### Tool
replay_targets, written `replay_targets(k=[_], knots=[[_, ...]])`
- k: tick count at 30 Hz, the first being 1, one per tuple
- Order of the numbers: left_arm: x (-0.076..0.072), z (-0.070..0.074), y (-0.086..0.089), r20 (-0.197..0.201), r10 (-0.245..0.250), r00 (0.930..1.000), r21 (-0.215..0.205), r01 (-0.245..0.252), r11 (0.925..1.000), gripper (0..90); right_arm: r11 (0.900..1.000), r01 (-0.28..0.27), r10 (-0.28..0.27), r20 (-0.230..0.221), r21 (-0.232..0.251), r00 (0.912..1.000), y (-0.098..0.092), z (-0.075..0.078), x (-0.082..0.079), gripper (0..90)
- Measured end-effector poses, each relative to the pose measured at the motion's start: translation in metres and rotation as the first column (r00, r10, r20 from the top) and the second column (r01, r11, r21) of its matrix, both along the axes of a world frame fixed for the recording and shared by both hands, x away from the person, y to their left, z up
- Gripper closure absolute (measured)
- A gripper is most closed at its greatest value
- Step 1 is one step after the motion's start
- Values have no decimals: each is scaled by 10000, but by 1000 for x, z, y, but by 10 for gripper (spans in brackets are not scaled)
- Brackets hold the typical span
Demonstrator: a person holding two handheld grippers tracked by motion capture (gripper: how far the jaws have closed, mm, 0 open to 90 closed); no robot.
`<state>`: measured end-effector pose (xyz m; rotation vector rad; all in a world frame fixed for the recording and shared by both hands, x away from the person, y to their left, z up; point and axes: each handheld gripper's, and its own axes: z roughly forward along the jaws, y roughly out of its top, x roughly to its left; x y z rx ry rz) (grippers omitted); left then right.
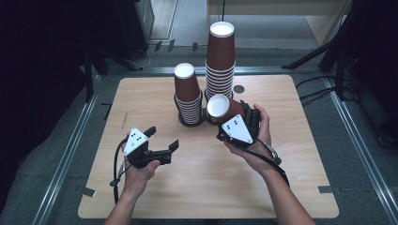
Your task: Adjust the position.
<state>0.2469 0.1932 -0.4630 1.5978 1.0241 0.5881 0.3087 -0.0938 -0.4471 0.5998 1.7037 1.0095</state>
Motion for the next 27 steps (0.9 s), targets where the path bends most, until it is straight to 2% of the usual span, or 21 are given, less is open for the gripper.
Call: replay_targets(k=[3,7,9,10,14,16,17,21,23,24,27], knots=[[0,1,-1,-29,-146,9999,-41,146,9999,24,9996,-103,110,246,-266,9996,4,-2,-1,110],[-2,2,-7,17,-644,9979,-42,645,9979,40,9933,-302,373,626,-1118,9973,13,-9,-5,109],[-2,3,-9,15,-748,9972,-34,748,9972,43,9914,-339,428,685,-1266,9967,15,-11,-6,109],[-3,4,-11,12,-905,9959,-44,905,9959,50,9878,-438,553,734,-1495,9958,18,-14,-7,109],[-3,6,-13,-2,-1032,9947,-87,1032,9946,55,9835,-569,717,812,-1717,9941,22,-16,-10,109],[-3,6,-13,9,-1075,9942,-89,1075,9942,59,9768,-759,954,893,-2003,9914,26,-18,-12,109],[-3,6,-14,8,-1088,9941,-77,1088,9940,59,9768,-759,954,893,-2003,9914,26,-18,-12,109],[-5,8,-15,46,-1253,9921,-107,1253,9921,64,9646,-851,1140,1039,-2495,9880,31,-21,-15,109],[-5,8,-16,68,-1289,9916,-64,1290,9916,64,9631,-869,1173,1064,-2548,9874,32,-21,-15,109],[-5,9,-17,57,-1374,9905,-76,1374,9905,64,9575,-903,1260,1158,-2738,9852,35,-22,-16,109],[-6,10,-19,75,-1432,9897,-83,1432,9897,64,9522,-938,1345,1233,-2909,9832,38,-23,-17,109]])
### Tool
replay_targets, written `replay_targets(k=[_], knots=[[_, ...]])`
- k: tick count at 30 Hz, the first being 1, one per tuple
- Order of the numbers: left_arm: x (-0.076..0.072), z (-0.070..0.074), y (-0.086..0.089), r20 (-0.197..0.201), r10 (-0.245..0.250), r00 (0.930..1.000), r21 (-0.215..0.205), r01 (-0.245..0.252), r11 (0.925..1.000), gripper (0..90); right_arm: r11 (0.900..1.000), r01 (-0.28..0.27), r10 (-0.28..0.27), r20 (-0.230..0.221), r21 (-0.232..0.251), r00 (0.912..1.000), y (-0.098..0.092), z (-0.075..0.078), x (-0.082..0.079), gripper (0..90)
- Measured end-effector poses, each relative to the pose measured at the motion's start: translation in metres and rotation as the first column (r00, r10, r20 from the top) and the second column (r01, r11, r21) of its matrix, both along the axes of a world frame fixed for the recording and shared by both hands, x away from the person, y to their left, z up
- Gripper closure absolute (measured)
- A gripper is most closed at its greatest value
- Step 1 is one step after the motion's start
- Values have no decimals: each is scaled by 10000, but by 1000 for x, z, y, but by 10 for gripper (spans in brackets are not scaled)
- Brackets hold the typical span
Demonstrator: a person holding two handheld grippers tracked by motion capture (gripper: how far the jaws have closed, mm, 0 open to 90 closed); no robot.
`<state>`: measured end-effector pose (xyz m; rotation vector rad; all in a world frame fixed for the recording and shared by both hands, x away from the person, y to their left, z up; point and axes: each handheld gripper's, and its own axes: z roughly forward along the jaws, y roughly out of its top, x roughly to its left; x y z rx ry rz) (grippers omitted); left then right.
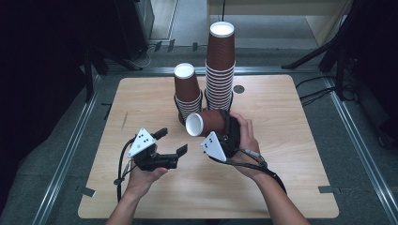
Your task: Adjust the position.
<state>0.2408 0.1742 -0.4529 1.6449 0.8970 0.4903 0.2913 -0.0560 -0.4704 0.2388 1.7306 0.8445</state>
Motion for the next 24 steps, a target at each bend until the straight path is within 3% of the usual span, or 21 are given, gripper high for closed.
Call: replay_targets(k=[13,24], knots=[[-1,0,-6,55,-185,9998,82,185,9998,103,9937,-584,618,323,-954,9976,16,-9,-8,107],[-1,0,-6,72,-392,9992,42,392,9992,131,9863,-963,1013,313,-1340,9944,25,-14,-11,106]])
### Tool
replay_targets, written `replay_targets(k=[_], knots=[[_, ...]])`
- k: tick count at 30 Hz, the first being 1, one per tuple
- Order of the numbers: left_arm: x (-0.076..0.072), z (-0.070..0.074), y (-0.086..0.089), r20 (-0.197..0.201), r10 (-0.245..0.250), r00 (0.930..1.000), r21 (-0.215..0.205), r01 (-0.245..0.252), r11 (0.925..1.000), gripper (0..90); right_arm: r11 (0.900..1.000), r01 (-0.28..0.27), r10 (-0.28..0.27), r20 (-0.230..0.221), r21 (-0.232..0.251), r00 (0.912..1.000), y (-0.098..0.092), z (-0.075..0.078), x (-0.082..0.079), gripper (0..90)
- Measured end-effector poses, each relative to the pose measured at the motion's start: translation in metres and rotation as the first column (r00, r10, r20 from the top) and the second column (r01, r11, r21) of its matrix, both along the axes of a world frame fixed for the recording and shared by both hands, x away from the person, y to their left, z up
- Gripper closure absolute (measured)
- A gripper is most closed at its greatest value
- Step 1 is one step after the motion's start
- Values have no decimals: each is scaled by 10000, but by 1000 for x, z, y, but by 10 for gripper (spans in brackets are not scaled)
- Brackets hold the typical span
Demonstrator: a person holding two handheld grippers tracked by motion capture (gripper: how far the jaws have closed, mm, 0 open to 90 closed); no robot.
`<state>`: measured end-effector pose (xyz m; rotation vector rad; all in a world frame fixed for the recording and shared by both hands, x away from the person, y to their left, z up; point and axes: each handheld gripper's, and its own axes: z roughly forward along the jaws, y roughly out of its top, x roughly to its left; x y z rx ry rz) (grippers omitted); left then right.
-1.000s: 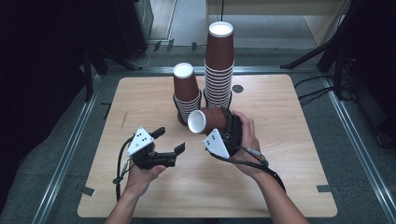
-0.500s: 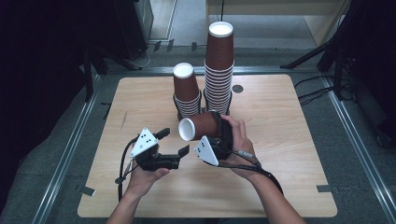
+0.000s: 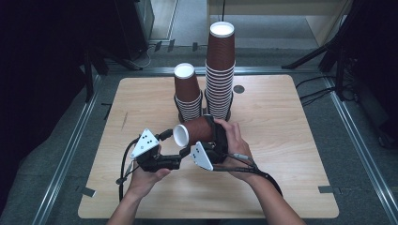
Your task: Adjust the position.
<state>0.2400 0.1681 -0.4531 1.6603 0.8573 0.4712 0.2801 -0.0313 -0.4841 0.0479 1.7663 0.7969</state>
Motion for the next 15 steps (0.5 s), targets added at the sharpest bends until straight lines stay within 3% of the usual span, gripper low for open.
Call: replay_targets(k=[9,15], knots=[[-1,0,2,41,-469,9989,-144,470,9988,192,9974,-701,700,-66,-173,9975,9,-3,-8,103],[0,-1,4,-39,-589,9983,-271,587,9979,209,9967,-771,772,18,-271,9970,11,-3,-8,101]])
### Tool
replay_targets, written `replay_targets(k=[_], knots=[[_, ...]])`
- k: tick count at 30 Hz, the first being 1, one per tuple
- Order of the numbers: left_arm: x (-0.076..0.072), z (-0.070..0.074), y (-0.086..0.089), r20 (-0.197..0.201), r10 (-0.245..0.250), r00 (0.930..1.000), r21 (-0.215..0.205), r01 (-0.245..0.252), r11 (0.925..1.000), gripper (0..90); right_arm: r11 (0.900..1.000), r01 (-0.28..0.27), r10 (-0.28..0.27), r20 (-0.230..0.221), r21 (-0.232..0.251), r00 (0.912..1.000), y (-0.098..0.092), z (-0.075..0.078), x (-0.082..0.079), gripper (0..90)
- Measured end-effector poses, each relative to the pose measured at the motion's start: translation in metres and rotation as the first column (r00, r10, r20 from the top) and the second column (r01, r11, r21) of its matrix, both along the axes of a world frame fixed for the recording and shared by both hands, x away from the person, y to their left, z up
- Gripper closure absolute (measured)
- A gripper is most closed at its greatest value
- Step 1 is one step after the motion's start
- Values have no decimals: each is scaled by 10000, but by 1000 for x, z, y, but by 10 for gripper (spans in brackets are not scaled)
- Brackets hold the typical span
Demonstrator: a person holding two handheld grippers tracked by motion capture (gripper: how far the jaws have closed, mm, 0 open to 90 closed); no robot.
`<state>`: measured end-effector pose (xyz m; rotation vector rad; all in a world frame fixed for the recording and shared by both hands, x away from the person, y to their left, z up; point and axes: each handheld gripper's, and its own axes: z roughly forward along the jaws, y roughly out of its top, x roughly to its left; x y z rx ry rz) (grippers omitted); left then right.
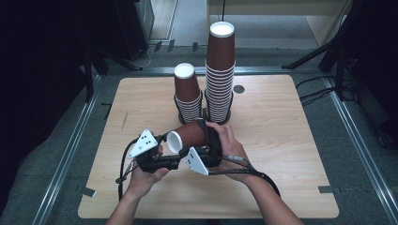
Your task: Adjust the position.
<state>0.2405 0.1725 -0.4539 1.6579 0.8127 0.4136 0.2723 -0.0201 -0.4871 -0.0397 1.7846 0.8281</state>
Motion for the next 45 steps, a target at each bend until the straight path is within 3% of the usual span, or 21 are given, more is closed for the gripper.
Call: replay_targets(k=[10,14,27,33,34,39,45], knots=[[1,0,1,39,-2,10000,-96,3,10000,219,9997,-51,60,343,-251,9994,1,1,1,95],[3,0,3,-238,196,9995,-421,-206,9989,211,9995,-7,22,486,-313,9988,1,1,1,99],[2,1,5,-110,204,9997,-393,-208,9990,213,9991,-149,174,630,-391,9979,3,2,-1,98],[0,1,7,97,267,9996,-443,-263,9987,230,9998,-171,173,561,-49,9983,4,2,-1,45],[1,1,9,71,241,9997,-615,-237,9978,231,9997,-158,174,799,-200,9967,4,1,-2,0],[2,-1,13,59,336,9994,-741,-330,9967,234,9991,-171,197,640,-401,9978,-1,0,-6,0],[2,-3,14,114,635,9979,-882,-623,9942,235,10000,-47,49,394,-52,9992,-14,4,-8,0]])
